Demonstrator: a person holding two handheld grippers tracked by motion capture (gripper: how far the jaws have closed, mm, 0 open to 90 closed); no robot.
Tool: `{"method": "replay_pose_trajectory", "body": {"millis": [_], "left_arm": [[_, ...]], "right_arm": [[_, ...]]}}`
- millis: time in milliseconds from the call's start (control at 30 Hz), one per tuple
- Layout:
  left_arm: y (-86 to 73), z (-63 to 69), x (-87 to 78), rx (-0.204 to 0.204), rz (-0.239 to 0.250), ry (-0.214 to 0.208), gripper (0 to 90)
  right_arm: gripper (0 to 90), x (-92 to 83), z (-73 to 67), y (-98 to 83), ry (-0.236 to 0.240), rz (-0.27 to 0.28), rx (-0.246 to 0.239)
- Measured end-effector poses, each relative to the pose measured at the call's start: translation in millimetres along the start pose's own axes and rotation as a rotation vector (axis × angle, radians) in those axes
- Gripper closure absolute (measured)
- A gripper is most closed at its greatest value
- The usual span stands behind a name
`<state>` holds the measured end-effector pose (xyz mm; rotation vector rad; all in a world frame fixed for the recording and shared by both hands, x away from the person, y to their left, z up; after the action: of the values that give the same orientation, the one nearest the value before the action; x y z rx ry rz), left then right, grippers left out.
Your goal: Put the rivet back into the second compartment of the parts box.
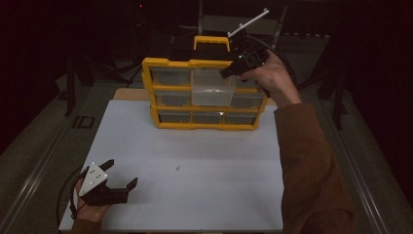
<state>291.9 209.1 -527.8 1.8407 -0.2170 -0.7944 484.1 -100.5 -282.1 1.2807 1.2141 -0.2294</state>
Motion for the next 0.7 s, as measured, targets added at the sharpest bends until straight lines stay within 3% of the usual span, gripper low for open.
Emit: {"method": "replay_pose_trajectory", "body": {"millis": [33, 67, 133, 300, 700], "left_arm": [[0.0, 0.0, 0.0, 0.001, 0.0, 0.0, 0.0], [0.0, 0.0, 0.0, 0.001, 0.0, 0.0, 0.0], [-0.1, 0.1, 0.1, 0.001, -0.001, 0.0, 0.0], [-0.1, 0.3, 0.3, 0.001, -0.001, 0.0, 0.0], [0.0, 0.2, 0.1, 0.001, 0.0, 0.0, 0.0]], "right_arm": [[43.4, -0.3, -0.2, 0.7, 0.016, 0.01, 0.015], [43.4, -0.3, -0.2, 0.7, 0.016, 0.01, 0.015], [22.4, -0.4, 1.9, 0.4, -0.002, 0.026, 0.023], [18.5, 0.2, -4.3, -6.1, 0.02, 0.014, -0.02], [16.0, 3.5, -21.3, -17.5, 0.02, -0.012, -0.087]]}}
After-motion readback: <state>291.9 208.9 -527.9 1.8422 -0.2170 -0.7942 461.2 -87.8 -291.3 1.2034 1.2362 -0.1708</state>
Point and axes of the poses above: each handheld gripper's, and its own axes: x roughly forward along the jaws, y roughly out of its top, z roughly to its right, the point moved 9 cm from there along x, roughly forward along the jaws, and after that the axes turned 12 degrees about x, right-handed, at the moved point
